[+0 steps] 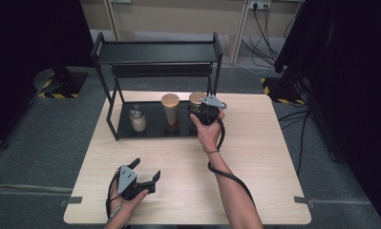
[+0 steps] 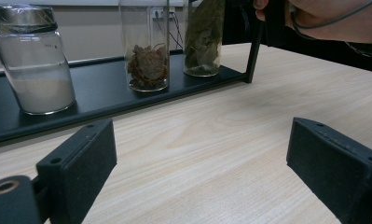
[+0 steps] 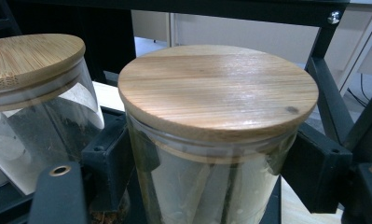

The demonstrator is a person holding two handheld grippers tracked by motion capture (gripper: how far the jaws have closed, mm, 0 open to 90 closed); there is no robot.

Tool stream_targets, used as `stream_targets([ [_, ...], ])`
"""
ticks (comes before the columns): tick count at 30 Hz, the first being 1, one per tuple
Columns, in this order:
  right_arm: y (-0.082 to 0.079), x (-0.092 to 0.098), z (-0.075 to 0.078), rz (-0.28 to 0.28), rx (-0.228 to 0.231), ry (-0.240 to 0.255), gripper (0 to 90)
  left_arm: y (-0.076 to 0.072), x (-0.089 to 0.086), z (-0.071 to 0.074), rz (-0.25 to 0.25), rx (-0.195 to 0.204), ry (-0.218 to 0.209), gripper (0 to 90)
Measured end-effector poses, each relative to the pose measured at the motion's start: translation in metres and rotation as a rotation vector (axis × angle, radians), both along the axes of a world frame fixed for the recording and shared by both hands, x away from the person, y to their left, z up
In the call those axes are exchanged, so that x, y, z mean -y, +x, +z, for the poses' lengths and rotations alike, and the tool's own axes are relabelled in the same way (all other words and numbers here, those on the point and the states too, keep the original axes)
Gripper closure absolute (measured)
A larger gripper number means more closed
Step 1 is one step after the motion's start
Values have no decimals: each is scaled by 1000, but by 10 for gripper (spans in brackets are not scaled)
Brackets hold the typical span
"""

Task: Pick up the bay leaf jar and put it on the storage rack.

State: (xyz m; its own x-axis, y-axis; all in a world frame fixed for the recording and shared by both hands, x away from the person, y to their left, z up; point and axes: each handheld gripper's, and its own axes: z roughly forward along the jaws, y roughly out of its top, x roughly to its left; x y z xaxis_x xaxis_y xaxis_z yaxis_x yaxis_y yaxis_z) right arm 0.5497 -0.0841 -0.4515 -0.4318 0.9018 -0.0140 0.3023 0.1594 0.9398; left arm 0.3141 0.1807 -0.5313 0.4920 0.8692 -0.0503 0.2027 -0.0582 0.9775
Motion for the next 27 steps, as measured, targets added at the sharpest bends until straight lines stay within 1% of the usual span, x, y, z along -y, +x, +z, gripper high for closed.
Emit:
stream_targets([
  [2, 0, -1, -1, 2, -2, -5, 252, 0, 0, 0, -1, 1, 3, 76],
  [20, -2, -7, -4, 1, 11, 10, 247, 0, 0, 0, -3, 4, 6, 77],
  [23, -2, -7, -4, 1, 5, 21, 242, 0, 1, 0, -3, 4, 8, 77],
  [27, -2, -7, -3, 6, -2, 22, 217, 0, 1, 0, -3, 4, 9, 78],
])
